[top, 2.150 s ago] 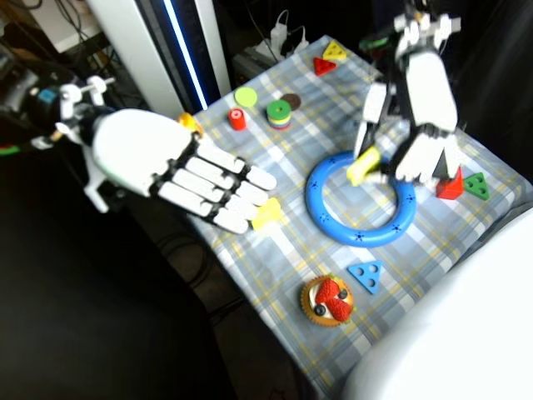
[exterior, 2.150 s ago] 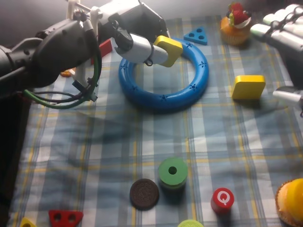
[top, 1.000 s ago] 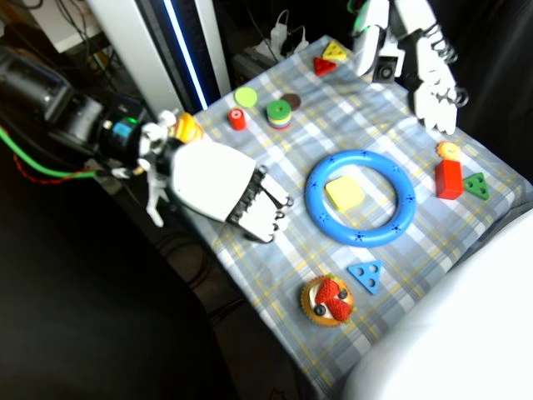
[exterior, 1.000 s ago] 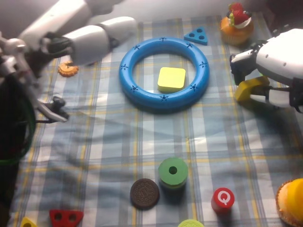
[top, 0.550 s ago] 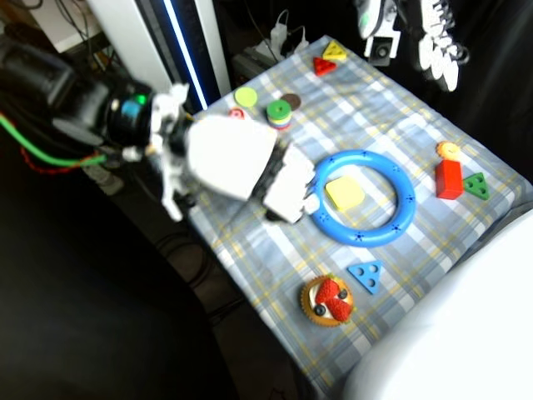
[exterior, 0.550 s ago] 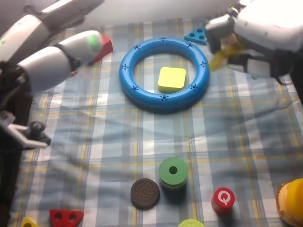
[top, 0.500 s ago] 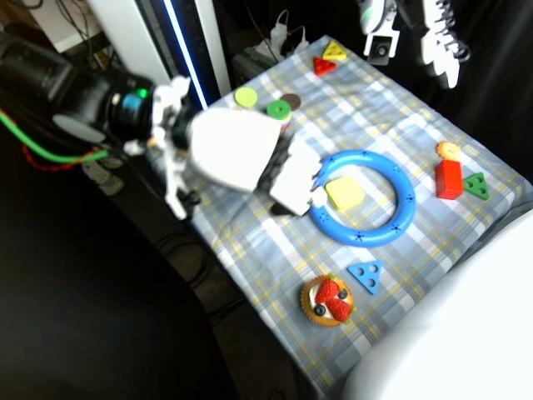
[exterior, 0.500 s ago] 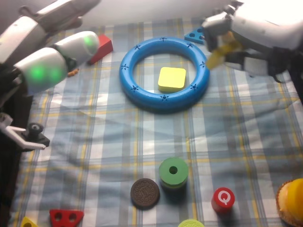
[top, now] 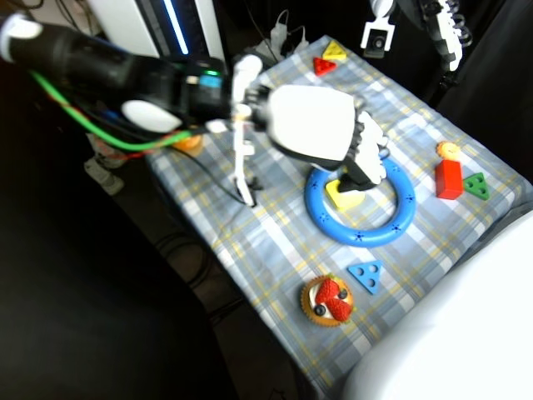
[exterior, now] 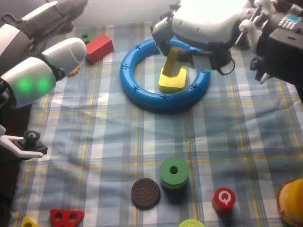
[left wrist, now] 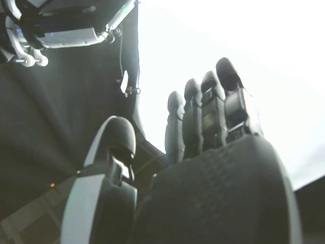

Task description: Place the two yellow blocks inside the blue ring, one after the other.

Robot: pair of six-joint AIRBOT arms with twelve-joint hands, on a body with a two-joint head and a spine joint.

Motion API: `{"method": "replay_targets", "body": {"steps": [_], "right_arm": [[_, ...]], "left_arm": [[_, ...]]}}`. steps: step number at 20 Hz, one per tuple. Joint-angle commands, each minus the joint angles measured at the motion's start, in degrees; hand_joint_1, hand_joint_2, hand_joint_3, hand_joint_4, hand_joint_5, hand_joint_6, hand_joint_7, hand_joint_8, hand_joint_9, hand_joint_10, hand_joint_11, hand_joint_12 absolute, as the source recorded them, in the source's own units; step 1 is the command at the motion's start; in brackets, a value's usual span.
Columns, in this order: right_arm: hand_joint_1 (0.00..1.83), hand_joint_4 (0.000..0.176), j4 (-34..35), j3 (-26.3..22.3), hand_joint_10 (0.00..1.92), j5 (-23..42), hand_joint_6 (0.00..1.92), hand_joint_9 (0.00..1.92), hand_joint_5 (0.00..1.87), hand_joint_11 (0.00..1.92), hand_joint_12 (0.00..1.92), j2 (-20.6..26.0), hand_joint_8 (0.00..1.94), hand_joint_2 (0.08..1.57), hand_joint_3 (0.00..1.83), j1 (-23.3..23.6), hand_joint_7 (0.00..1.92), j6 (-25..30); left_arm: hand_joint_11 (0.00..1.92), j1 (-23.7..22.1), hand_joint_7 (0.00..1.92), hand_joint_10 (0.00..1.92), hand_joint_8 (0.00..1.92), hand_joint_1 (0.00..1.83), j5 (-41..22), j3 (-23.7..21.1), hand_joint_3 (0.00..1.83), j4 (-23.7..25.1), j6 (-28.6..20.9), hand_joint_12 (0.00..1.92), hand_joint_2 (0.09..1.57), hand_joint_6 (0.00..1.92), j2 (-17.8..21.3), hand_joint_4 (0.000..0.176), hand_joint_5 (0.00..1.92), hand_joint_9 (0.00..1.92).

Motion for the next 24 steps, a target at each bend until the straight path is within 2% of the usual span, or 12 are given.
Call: {"method": "replay_targets", "body": {"steps": [1,2,3,4,5,8,10,12,17,21,22,24], "right_arm": [[1.03,0.0,0.1,0.5,0.83,6.2,0.65,0.42,0.43,0.07,1.52,-0.1,0.77,1.22,0.0,1.2,0.56,-0.2],[1.03,0.0,0.4,0.9,0.83,5.8,0.65,0.42,0.43,0.07,1.52,-0.3,0.77,1.22,0.0,1.2,0.56,-0.2],[0.88,0.0,0.7,1.1,0.27,5.5,0.08,0.27,0.26,0.0,1.1,-0.4,0.07,1.19,0.0,1.2,0.33,-0.2],[0.88,0.0,0.9,1.1,0.27,5.4,0.08,0.27,0.26,0.0,1.1,-0.3,0.07,1.19,0.0,1.2,0.33,-0.2],[0.8,0.0,1.1,1.0,0.05,5.5,0.01,0.17,0.14,0.0,0.65,-0.3,0.01,1.2,0.0,1.2,0.16,-0.2],[0.79,0.004,1.3,-1.0,0.0,6.6,0.0,0.1,0.08,0.0,0.53,0.7,0.0,1.2,0.0,1.2,0.07,-0.2],[0.75,0.04,1.3,-3.6,0.0,8.9,0.0,0.01,0.01,0.0,0.27,3.1,0.0,1.2,0.0,1.2,0.0,-0.2],[0.7,0.031,1.2,-7.1,0.0,12.3,0.0,0.0,0.0,0.0,0.03,7.3,0.0,1.24,0.0,0.7,0.0,-0.2],[0.38,0.06,0.0,-15.3,0.0,21.3,0.0,0.0,0.0,0.0,0.0,16.7,0.0,1.25,0.0,-3.9,0.0,-0.2],[0.44,0.11,-1.4,-22.0,0.0,35.2,0.0,0.0,0.0,0.0,0.0,26.2,0.0,1.26,0.0,-13.1,0.0,5.2],[0.42,0.096,-1.4,-23.1,0.0,39.3,0.0,0.0,0.0,0.0,0.0,28.0,0.0,1.27,0.01,-15.7,0.0,6.4],[0.39,0.048,0.2,-24.9,0.0,44.9,0.0,0.0,0.0,0.0,0.0,30.3,0.0,1.26,0.0,-20.0,0.0,6.8]], "left_arm": [[0.0,-0.4,0.3,0.03,0.0,0.52,-7.2,0.4,0.0,0.7,-1.0,0.8,1.43,0.01,-0.1,0.0,0.34,0.23],[0.0,-0.4,0.3,0.03,0.0,0.52,-7.2,0.5,0.0,0.6,-1.1,0.8,1.43,0.01,-0.2,0.0,0.34,0.23],[0.0,-0.4,0.3,0.02,0.0,0.44,-7.2,0.5,0.0,0.6,-1.1,0.83,1.43,0.0,-0.2,0.0,0.33,0.23],[0.0,-0.4,0.3,0.02,0.0,0.44,-7.2,0.5,0.0,0.6,-1.1,0.83,1.43,0.0,-0.2,0.0,0.33,0.23],[0.0,-0.4,0.3,0.02,0.0,0.45,-7.2,0.5,0.0,0.5,-1.2,0.83,1.44,0.0,-0.2,0.0,0.33,0.22],[0.0,-0.4,0.28,0.02,0.0,0.47,-7.4,0.4,0.0,0.5,-1.2,0.84,1.43,0.0,-0.2,0.0,0.33,0.22],[0.0,-0.4,0.28,0.02,0.0,0.49,-7.5,0.4,0.0,0.4,-1.3,0.91,1.43,0.0,-0.2,0.0,0.33,0.22],[0.0,-0.1,0.27,0.02,0.0,0.49,-7.8,0.3,0.0,-0.1,-1.3,0.98,1.43,0.0,-0.1,0.0,0.33,0.22],[0.0,1.2,0.24,0.01,0.0,0.43,-8.6,-0.1,0.0,-1.3,-1.3,0.5,1.44,0.0,0.4,0.01,0.32,0.16],[0.0,1.9,0.19,0.01,0.0,0.43,-10.0,-0.6,0.0,-1.6,-1.3,0.7,1.43,0.0,0.8,0.014,0.31,0.17],[0.0,2.1,0.17,0.01,0.0,0.41,-10.6,-0.8,0.0,-1.6,-1.3,0.72,1.43,0.0,1.0,0.037,0.29,0.16],[0.0,2.6,0.2,0.02,0.01,0.52,-11.8,-1.1,0.0,-1.8,-1.4,0.81,1.41,0.0,1.1,0.035,0.28,0.19]]}}
